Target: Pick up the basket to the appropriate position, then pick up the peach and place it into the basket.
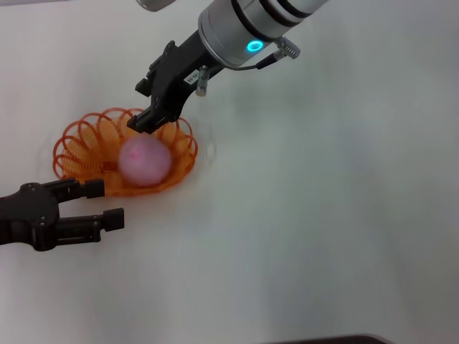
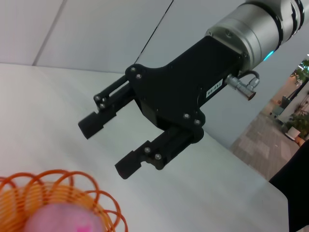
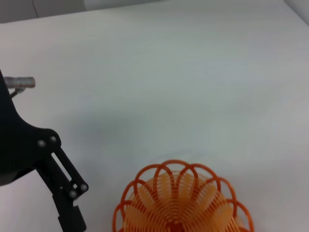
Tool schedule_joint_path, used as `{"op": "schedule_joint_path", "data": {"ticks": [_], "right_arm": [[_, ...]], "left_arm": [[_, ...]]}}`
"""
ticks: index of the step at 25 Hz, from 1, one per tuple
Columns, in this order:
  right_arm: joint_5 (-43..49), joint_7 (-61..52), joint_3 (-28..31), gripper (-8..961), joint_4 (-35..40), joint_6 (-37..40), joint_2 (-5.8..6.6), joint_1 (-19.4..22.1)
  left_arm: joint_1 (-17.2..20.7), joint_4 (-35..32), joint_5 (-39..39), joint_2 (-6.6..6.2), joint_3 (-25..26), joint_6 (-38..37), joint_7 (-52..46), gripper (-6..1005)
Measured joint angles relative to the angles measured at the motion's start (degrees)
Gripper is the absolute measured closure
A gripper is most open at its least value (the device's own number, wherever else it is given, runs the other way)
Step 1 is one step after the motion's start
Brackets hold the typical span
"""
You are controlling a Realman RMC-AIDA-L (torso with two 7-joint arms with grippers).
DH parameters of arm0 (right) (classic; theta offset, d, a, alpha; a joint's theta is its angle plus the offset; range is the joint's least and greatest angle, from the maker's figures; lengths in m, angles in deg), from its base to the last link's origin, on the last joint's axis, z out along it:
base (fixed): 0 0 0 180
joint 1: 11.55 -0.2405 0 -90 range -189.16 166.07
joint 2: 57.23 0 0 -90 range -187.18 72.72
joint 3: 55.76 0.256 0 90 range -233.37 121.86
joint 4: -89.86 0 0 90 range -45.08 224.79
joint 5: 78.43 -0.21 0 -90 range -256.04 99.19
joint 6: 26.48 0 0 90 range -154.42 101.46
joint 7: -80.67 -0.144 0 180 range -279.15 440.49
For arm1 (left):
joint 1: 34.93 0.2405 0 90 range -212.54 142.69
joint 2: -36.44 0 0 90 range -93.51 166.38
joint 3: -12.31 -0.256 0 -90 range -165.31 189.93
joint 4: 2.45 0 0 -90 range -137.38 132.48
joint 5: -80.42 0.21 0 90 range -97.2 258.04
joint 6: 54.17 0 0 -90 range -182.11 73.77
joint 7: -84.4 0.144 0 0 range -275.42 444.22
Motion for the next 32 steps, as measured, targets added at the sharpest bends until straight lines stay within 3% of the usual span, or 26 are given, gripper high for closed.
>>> {"op": "schedule_joint_path", "data": {"ticks": [5, 8, 12, 15, 19, 25, 28, 32], "right_arm": [[-1.48, 0.02, 0.58, 311, 0.99, -0.02, 0.17, 0.34], [-5.31, 1.76, 2.73, 244, 3.21, 0.27, 0.60, 2.72], [-13.90, 8.30, 8.61, 155, 10.05, 0.58, 0.70, 11.57], [-22.70, 15.55, 13.06, -6, 11.24, 3.52, 0.90, 17.93], [-29.42, 23.19, 21.44, 1, 9.26, 14.86, 1.35, 24.26], [-23.05, 27.68, 28.87, 3, 6.01, 31.57, 3.74, 29.59], [-19.56, 28.75, 31.33, 4, 5.31, 33.82, 4.00, 32.24], [-15.95, 32.70, 34.57, 4, 5.08, 33.60, 3.29, 35.65]], "left_arm": [[-0.03, -0.05, 0.00, -0.16, 0.04, -0.11, 0.00, 92], [-0.05, -0.10, 0.00, -0.18, 0.10, -0.08, 0.00, 91], [-0.09, -0.25, -0.22, -0.37, 1.06, -0.01, 0.12, 92], [-0.23, -0.29, -0.43, -0.46, 1.64, 0.04, 0.32, 92], [-0.65, -0.34, -0.38, -0.55, 1.63, 0.09, 0.43, 92], [-0.72, -0.42, -0.39, -0.67, 1.71, 0.32, 0.44, 92], [-0.60, -0.44, -0.32, -0.73, 1.71, 0.57, 0.48, 92], [-0.35, -0.44, -0.32, -0.74, 1.71, 0.85, 0.53, 92]]}}
